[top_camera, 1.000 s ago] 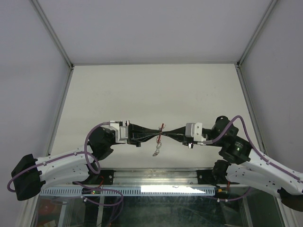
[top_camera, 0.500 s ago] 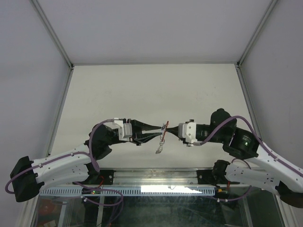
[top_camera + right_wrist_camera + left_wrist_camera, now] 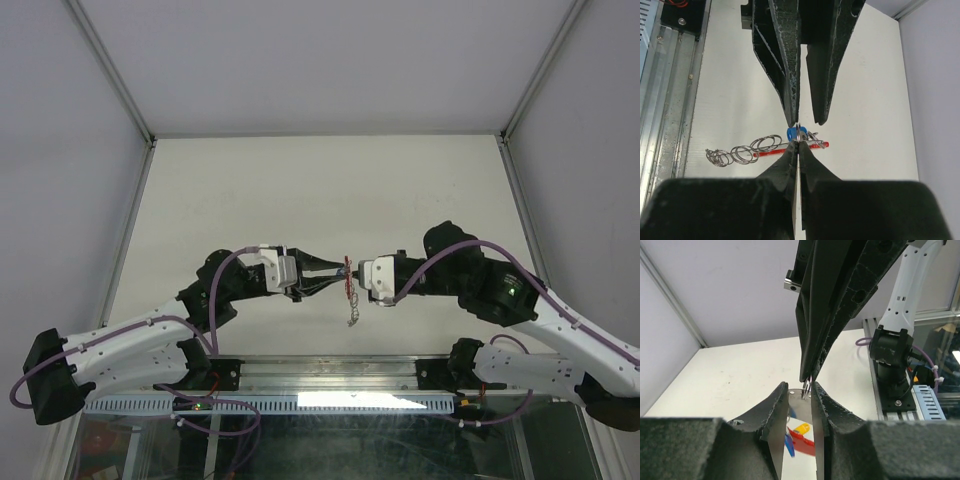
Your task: Put the keys on the keyring
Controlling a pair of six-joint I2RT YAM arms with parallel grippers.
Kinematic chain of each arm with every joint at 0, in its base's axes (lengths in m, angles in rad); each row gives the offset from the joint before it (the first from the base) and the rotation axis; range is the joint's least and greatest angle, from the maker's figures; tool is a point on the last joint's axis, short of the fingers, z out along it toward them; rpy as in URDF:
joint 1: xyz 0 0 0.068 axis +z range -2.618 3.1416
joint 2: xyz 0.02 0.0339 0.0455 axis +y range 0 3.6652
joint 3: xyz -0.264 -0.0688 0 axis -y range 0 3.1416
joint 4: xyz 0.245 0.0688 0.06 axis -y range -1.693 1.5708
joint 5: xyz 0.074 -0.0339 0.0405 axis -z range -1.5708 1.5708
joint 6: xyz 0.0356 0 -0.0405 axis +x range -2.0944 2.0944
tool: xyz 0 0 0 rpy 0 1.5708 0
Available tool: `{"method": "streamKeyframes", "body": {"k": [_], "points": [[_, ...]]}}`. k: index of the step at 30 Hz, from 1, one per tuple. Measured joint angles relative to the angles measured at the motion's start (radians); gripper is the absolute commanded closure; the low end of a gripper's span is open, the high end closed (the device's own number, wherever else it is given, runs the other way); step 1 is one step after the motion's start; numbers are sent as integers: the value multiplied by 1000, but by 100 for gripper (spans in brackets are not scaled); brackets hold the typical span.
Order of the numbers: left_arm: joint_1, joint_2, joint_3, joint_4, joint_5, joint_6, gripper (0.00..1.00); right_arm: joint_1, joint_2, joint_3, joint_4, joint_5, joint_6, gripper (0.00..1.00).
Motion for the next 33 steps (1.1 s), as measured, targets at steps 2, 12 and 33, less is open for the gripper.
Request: {"method": "streamKeyframes", "body": {"k": [2,12,33], "points": [[0,10,15,-27,-2,19,79,0,9,6,-7,0,0,100],[0,39,41,-110,0,75,81,-1,18,21,-20,3,19,100],[0,48,57,-150,0,99,86,-1,38,25,-18,2,54,100]]}}
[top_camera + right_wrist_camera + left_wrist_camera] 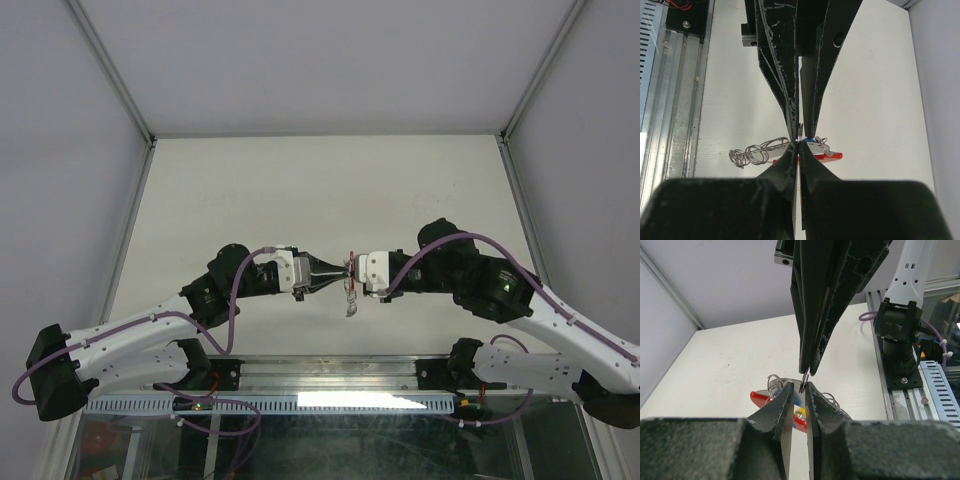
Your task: Put the keys on the keyring
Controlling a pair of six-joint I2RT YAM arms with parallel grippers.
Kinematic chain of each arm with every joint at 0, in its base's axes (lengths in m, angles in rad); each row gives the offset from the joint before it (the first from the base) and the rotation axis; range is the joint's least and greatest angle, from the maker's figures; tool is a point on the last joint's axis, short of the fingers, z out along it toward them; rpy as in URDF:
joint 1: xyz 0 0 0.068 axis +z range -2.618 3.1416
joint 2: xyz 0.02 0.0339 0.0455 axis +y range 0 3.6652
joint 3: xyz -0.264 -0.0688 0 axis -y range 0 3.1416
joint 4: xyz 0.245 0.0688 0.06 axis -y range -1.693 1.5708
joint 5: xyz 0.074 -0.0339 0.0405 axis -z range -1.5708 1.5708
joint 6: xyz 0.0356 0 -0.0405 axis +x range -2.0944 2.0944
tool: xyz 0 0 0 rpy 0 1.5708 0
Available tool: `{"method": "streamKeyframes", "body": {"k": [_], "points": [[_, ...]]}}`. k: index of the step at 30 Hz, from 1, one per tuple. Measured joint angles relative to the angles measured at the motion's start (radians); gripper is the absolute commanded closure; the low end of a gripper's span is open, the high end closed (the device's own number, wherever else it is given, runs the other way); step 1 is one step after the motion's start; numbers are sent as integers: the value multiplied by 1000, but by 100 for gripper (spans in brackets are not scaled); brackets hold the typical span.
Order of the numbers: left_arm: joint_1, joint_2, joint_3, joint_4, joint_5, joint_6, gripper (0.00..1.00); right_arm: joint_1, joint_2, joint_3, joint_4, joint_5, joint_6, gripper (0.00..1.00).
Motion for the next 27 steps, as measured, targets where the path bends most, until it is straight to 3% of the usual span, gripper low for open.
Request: {"method": "streamKeyframes", "body": {"k": [18,21,27], "points": [[0,0,0,-18,0,3,92,0,16,0,0,5,14,100],[0,0,0,-18,0,3,100,0,18,0,1,9,19,100],[0,0,0,-19,0,10,100,0,19,0,6,17,31,100]]}}
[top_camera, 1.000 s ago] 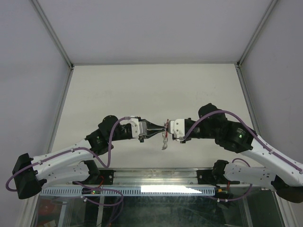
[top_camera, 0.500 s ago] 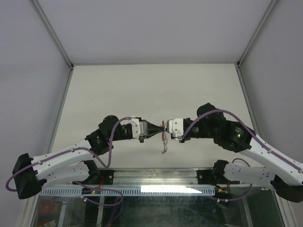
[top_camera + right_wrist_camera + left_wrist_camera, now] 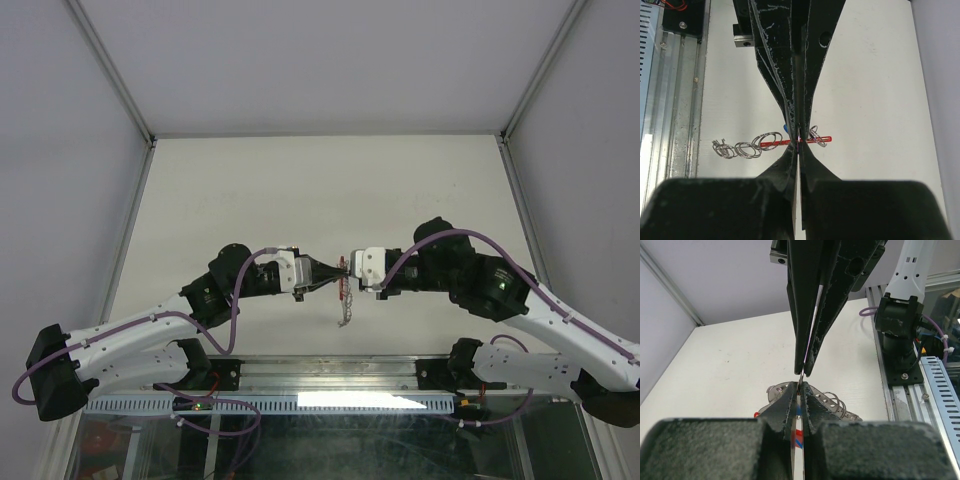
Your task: Put the keys on the keyring
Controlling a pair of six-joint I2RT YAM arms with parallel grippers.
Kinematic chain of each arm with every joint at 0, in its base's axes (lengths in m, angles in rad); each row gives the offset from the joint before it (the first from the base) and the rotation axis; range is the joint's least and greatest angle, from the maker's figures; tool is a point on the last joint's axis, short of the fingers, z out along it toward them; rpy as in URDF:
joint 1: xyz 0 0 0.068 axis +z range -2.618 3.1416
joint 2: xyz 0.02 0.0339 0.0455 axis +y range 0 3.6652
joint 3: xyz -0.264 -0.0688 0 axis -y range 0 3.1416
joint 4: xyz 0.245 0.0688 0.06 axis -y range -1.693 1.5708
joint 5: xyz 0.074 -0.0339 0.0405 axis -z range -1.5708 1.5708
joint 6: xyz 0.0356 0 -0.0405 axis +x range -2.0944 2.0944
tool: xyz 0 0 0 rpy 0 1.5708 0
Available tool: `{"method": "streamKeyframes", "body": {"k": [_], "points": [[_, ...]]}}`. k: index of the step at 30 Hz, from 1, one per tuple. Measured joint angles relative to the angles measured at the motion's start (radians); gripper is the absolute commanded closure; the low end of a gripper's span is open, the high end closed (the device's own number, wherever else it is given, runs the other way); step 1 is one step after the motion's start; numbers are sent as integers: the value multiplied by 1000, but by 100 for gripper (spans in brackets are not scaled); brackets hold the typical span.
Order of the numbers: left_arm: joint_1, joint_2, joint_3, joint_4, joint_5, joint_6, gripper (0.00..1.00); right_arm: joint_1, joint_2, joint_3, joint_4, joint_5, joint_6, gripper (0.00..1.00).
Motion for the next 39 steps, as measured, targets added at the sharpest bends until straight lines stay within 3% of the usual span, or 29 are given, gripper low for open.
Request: {"method": "streamKeyframes", "body": {"k": [3,8,13,25,32,39], "points": [[0,0,0,0,-1,0,100,0,0,0,4,5,3,97],[0,0,-2,10,-6,-5,100,0,-2,-1,26,13,21,70],[0,-20,-32,51,-32,-9,100,0,-60,-35,92,27,50,57],[0,-71,-162,183,-85,7,100,0,-210,-134,222,276,285,54],[0,-87,-177,199,-137,32,100,-13,-124,-114,147,468,559,55],[0,-87,-159,120,-158,55,100,-167,4,-115,63,432,782,57]]}}
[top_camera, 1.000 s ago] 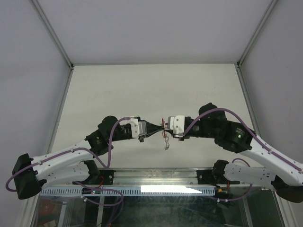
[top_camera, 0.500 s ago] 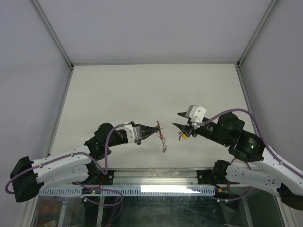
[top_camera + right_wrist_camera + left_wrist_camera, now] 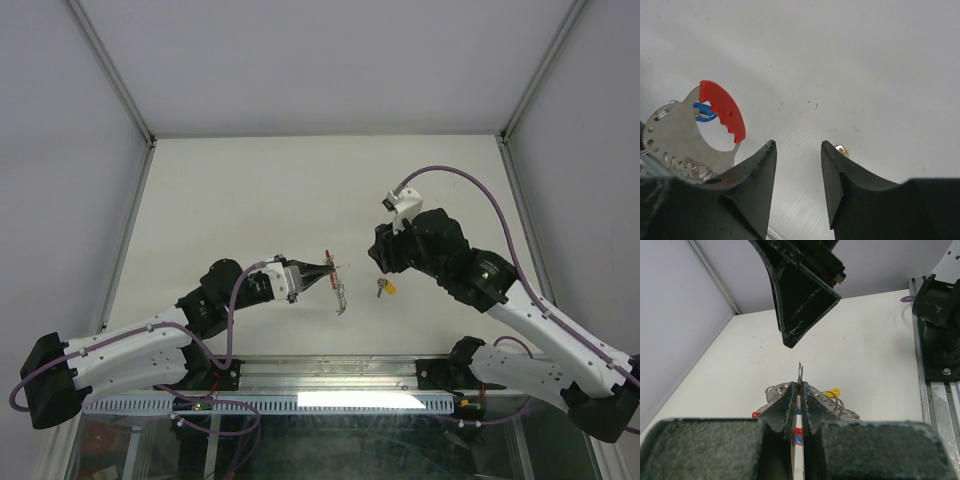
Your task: Put the keys on the keyring
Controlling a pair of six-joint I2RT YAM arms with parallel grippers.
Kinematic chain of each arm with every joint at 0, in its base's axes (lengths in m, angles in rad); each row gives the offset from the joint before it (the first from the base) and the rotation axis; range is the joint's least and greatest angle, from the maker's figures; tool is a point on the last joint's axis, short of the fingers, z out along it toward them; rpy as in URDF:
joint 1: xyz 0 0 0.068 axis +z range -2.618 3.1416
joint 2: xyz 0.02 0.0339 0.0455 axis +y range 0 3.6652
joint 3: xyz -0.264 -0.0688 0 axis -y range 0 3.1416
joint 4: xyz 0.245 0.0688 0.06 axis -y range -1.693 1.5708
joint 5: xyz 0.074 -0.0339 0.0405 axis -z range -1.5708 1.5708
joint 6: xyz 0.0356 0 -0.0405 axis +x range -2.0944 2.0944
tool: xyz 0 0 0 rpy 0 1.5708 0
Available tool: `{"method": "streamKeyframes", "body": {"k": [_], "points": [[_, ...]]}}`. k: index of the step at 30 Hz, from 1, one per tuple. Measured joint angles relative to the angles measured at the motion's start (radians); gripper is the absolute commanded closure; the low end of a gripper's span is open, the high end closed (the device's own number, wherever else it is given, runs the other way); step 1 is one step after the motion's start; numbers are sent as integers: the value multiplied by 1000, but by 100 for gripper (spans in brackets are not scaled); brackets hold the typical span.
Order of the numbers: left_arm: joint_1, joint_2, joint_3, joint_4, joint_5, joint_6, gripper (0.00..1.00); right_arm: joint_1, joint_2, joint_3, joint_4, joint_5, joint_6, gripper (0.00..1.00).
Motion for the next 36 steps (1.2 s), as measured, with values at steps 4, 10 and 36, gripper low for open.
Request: {"method": "streamKeyframes", "body": {"k": [4,10,36], "points": [[-7,-2,18,-32,-14,13,100,-118,29,-28,-18,-83,109,57],[-75,-21,27,-81,-115,77,100,-222,54,-79,-19,-200,211,58],[-392,-51,26,-121,-622,433,100,-302,199,-113,-42,-275,362,62]]}}
